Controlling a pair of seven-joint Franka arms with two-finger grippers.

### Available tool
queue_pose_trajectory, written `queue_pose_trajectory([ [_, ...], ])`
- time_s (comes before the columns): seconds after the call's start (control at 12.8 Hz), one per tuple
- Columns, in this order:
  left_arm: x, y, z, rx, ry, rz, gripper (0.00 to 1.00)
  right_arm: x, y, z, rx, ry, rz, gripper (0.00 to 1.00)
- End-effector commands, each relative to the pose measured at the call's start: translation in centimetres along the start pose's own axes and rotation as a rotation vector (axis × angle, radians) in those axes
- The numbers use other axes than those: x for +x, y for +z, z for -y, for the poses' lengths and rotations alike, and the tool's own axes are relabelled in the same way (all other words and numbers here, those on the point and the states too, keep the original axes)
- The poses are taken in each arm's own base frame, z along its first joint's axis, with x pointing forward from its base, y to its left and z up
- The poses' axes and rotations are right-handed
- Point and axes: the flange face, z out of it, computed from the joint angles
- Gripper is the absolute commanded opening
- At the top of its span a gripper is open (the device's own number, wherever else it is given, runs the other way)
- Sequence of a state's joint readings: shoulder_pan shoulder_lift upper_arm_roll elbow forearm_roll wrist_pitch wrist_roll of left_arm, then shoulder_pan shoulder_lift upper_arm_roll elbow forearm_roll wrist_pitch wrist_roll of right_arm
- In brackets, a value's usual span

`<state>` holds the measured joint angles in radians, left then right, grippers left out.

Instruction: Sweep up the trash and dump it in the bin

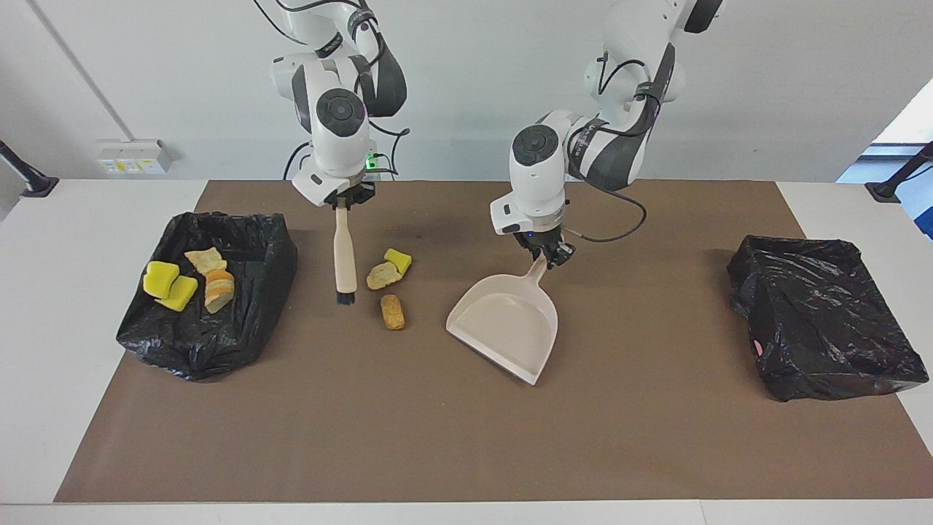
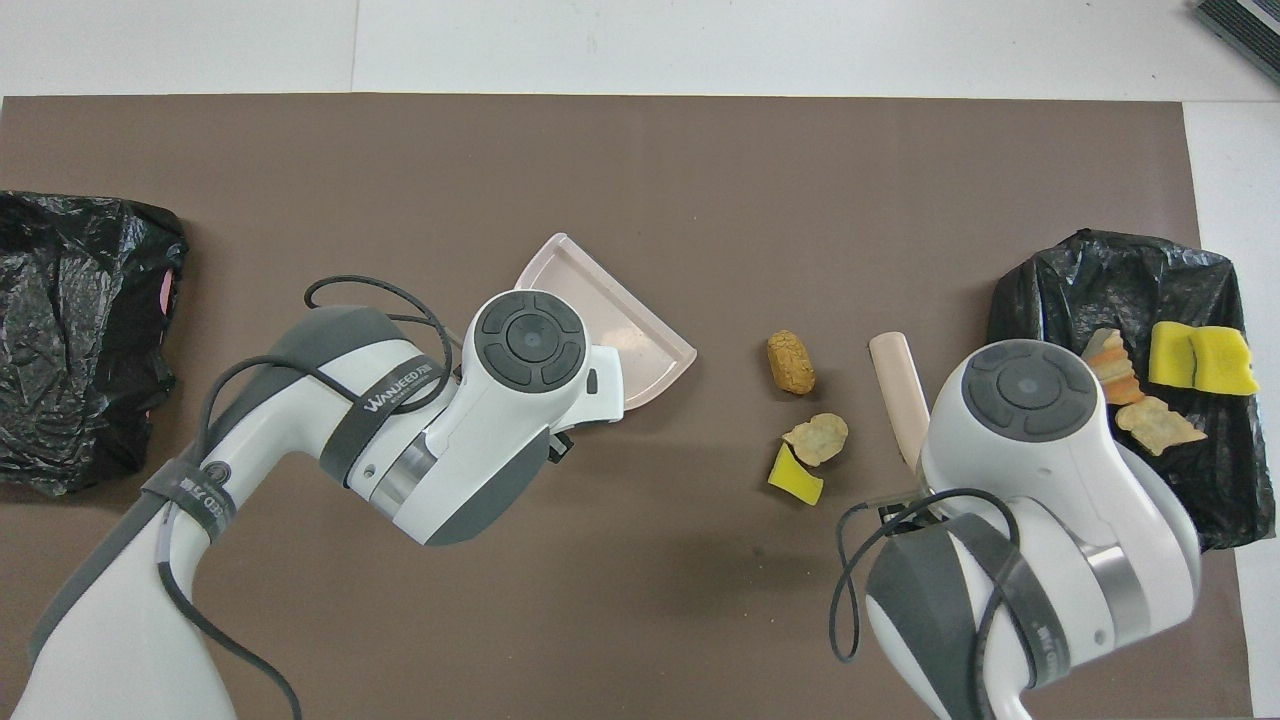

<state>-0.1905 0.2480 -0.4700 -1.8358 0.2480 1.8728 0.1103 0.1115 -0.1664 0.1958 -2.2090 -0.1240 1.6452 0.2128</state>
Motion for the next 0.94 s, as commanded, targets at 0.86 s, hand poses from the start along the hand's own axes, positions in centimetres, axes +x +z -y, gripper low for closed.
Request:
queue_pose_trajectory([
  [0.86,-4.5,1.7,-4.5,0.049,0.646,0.088,0.0,1.0,8.4,11.9,0.27,0.074,0.075,0.0],
])
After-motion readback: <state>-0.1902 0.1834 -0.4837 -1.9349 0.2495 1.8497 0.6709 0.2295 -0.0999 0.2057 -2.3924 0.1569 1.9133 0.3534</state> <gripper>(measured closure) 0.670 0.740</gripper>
